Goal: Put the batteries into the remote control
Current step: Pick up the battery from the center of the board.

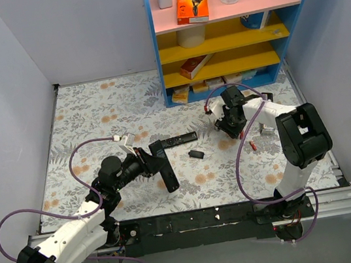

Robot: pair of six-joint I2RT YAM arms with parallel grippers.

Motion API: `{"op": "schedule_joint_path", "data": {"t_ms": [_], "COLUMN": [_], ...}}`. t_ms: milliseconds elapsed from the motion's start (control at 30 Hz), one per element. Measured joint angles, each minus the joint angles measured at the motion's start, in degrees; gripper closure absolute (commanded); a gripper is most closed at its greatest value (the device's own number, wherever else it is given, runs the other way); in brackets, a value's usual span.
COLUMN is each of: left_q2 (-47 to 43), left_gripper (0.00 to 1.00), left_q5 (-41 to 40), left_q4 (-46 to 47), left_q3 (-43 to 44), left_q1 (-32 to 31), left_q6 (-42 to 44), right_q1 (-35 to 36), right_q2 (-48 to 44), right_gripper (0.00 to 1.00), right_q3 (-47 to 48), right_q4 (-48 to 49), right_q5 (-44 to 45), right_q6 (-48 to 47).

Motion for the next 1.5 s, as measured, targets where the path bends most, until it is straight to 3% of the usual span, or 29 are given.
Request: {"op": "schedule_joint_path", "data": {"t_ms": [367, 567, 667, 933, 1133, 1267, 1500], "left_q2": [0.22, 0.26, 0.48, 2.23, 4.48, 7.82, 13.64], "left_gripper": [1.00, 1.00, 1.00, 1.00, 1.00, 1.00, 1.00], "left_q5": [0.09, 0.09, 0.09, 0.09, 0.07, 0.07, 0.02], "left_q4": [0.00, -0.02, 0.00, 3.19, 11.54, 17.77, 25.20], "left_q3": [0.00, 0.07, 0.33, 0.48, -0.02, -0.20, 0.81], "left_q1": [0.00, 0.00, 0.00, 0.00, 0.00, 0.00, 0.00], "left_q6": [-0.02, -0.02, -0.09, -2.82, -6.97, -9.35, -11.06], "right_q1": [0.00, 0.00, -0.02, 0.00, 2.12, 7.63, 18.12], "right_q2": [1.40, 2.01, 2.05, 1.18, -10.12, -22.38, -36.04], "right_gripper": [0.71, 0.84, 0.99, 0.99, 0.99, 0.99, 0.99], "right_q3": [1.51, 2.25, 2.36, 2.08, -1.70, -4.94, -12.46], "right_q4": [-1.53, -2.49, -2.58, -2.12, 2.01, 9.16, 22.25], "right_q5": [-3.74, -4.20, -4.28, -10.19, -15.30, -16.02, -13.16], "right_q6": [0.26, 1.40, 2.10, 7.78, 15.34, 22.71, 37.29]}}
